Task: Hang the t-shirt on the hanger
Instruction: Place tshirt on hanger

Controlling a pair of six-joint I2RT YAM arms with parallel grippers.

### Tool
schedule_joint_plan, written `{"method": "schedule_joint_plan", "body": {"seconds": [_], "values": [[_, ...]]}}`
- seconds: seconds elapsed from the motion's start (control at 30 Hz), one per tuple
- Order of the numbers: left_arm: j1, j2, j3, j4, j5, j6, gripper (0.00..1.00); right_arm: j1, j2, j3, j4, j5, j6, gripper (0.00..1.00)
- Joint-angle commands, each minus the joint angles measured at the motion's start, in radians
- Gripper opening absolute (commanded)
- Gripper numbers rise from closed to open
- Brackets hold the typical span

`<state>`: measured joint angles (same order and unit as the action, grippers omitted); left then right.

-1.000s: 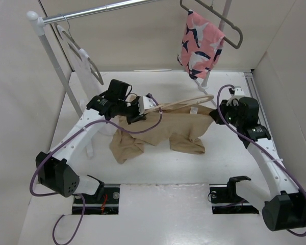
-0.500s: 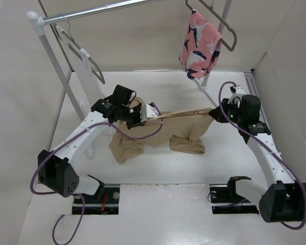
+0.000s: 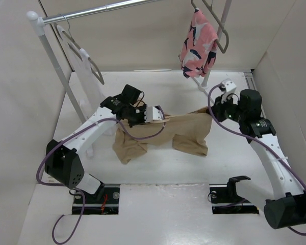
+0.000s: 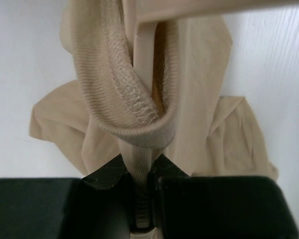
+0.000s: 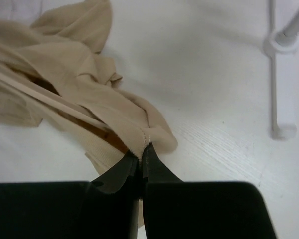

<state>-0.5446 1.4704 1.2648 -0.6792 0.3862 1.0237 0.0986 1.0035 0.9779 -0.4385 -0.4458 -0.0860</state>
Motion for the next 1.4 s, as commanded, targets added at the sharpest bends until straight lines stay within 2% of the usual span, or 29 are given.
{"method": "schedule_joint_plan", "body": {"seconds": [0.0, 0.07, 0.2, 0.23, 0.33, 0.37, 0.43, 0.5, 0.67, 0.77, 0.8, 0.87, 1.0, 1.07, 1.17, 1.2, 1.37], "values": [[-0.018, -0.034, 0.07, -0.173, -0.043, 0.194, 0.0, 0.11, 0.023, 0.105, -0.005, -0.016, -0.228, 0.0], [-0.038, -0.035, 0.093, -0.207, -0.043, 0.265, 0.0, 0.125, 0.079, 0.183, -0.046, -0.053, -0.32, 0.0], [-0.057, -0.035, 0.114, -0.269, -0.014, 0.378, 0.0, 0.151, 0.173, 0.317, -0.152, -0.218, -0.435, 0.0], [-0.057, -0.044, 0.128, -0.269, 0.0, 0.389, 0.0, 0.183, 0.193, 0.338, -0.201, -0.218, -0.452, 0.0], [-0.057, -0.044, 0.171, -0.269, 0.062, 0.362, 0.0, 0.237, 0.274, 0.387, -0.276, -0.141, -0.524, 0.1], [-0.057, -0.035, 0.182, -0.269, 0.077, 0.336, 0.0, 0.249, 0.303, 0.401, -0.322, -0.14, -0.538, 0.27], [-0.057, -0.035, 0.2, -0.269, 0.114, 0.313, 0.0, 0.24, 0.303, 0.401, -0.333, -0.181, -0.538, 0.52], [-0.048, -0.035, 0.2, -0.278, 0.125, 0.312, 0.0, 0.218, 0.281, 0.38, -0.333, -0.217, -0.549, 0.93], [-0.048, -0.044, 0.16, -0.258, 0.115, 0.302, 0.0, 0.237, 0.189, 0.377, -0.261, -0.241, -0.519, 0.95], [-0.048, -0.044, 0.174, -0.246, 0.115, 0.277, 0.0, 0.337, 0.176, 0.377, -0.165, -0.283, -0.443, 0.91], [-0.048, -0.044, 0.186, -0.226, 0.115, 0.253, 0.0, 0.401, 0.188, 0.367, -0.137, -0.283, -0.433, 0.9], [-0.048, -0.044, 0.186, -0.206, 0.115, 0.228, 0.0, 0.45, 0.208, 0.357, -0.128, -0.255, -0.422, 0.88], [-0.048, -0.044, 0.196, -0.194, 0.092, 0.202, 0.0, 0.461, 0.241, 0.279, -0.048, -0.243, -0.354, 0.74], [-0.048, -0.044, 0.196, -0.194, 0.092, 0.193, 0.0, 0.47, 0.251, 0.233, 0.021, -0.243, -0.31, 0.62], [-0.048, -0.044, 0.196, -0.194, 0.092, 0.184, 0.0, 0.47, 0.251, 0.185, 0.116, -0.266, -0.287, 0.53], [-0.048, -0.044, 0.196, -0.185, 0.103, 0.171, 0.0, 0.47, 0.251, 0.159, 0.135, -0.266, -0.272, 0.46], [-0.048, -0.044, 0.196, -0.184, 0.112, 0.148, 0.0, 0.48, 0.26, 0.127, 0.17, -0.266, -0.248, 0.43]]}}
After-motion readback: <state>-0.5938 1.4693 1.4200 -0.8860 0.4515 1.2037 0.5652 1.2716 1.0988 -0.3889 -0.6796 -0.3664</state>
